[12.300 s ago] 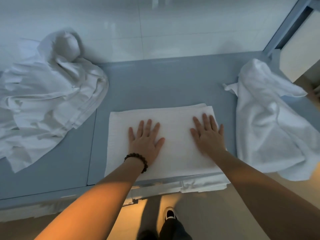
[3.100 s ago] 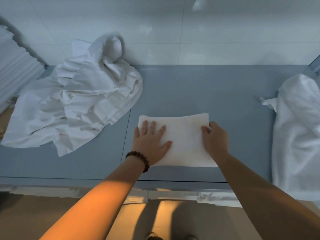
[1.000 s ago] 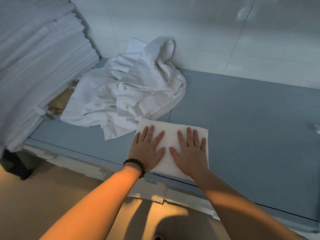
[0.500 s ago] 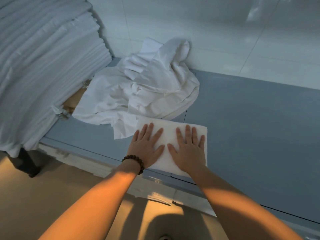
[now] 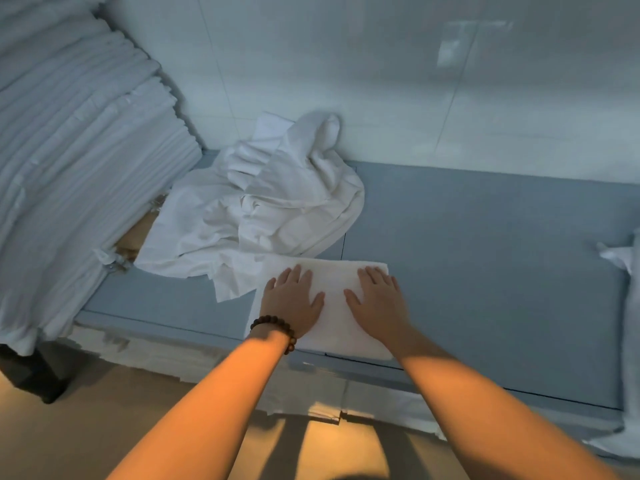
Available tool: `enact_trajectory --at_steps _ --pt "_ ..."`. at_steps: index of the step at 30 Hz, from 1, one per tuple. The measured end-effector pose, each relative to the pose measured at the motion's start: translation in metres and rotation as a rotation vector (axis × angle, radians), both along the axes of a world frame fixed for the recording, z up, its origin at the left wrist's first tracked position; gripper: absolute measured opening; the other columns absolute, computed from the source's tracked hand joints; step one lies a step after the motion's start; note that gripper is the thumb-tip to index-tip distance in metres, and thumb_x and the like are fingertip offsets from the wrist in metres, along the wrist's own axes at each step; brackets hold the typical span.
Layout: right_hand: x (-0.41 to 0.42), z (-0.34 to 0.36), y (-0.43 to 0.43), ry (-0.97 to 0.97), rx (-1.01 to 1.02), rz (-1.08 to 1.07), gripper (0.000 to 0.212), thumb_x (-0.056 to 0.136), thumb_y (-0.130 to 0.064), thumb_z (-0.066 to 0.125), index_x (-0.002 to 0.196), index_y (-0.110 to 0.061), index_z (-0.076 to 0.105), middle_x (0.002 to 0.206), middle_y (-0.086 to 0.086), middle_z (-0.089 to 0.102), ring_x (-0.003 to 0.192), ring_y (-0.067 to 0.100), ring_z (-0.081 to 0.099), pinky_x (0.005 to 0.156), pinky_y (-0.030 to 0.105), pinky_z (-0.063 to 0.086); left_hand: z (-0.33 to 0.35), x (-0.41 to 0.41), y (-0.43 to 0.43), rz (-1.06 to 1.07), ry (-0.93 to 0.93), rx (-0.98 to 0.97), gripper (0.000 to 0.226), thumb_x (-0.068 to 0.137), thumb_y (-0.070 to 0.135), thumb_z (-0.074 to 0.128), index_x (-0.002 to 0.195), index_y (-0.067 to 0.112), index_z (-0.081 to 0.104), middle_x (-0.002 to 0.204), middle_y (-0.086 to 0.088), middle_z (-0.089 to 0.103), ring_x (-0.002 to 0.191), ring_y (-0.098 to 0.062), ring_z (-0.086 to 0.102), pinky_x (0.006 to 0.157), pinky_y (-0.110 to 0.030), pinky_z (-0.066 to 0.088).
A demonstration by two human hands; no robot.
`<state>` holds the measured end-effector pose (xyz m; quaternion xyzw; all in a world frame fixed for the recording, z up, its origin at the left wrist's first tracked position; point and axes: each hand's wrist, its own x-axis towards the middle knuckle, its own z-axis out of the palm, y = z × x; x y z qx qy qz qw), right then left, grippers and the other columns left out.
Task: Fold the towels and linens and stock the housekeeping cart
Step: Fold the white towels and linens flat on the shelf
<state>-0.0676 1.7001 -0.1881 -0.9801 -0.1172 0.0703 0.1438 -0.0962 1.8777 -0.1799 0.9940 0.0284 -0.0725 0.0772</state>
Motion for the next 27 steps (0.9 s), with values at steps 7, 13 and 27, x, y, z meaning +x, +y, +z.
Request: enact_trajectory --at_steps 7,13,27 --pt "-0.026 0.063 -0.094 -0.117 0.057 -0.165 0.051 0.097 -0.039 0.045 0.137 -0.008 0.047 0.137 0.012 0.053 0.127 0.029 0.045 0.107 0.037 0.032 0.049 -0.002 -0.061 -0.132 -0.195 -0.026 0.057 0.097 0.049 0.034 0.141 0.015 0.044 0.138 -0.006 0.054 0.125 -0.024 0.048 0.103 -0.037 0.033" --pt "-0.051 0.086 -0.185 -0.174 0.048 -0.308 0.052 0.098 -0.042 0.043 0.138 -0.008 0.047 0.138 0.011 0.052 0.128 0.029 0.045 0.108 0.038 0.032 0.08 -0.004 -0.152 -0.266 -0.25 -0.092 0.056 0.097 0.048 0.037 0.141 0.015 0.044 0.137 -0.005 0.055 0.124 -0.024 0.05 0.101 -0.036 0.034" --pt "-0.072 0.072 -0.398 -0.265 0.109 -0.297 0.046 0.094 -0.036 0.052 0.127 -0.004 0.057 0.124 0.013 0.06 0.12 0.03 0.051 0.103 0.039 0.039 0.062 -0.025 -0.399 -0.264 -0.163 -0.12 0.059 0.097 0.051 0.033 0.144 0.016 0.039 0.141 -0.004 0.05 0.128 -0.023 0.046 0.104 -0.039 0.032"
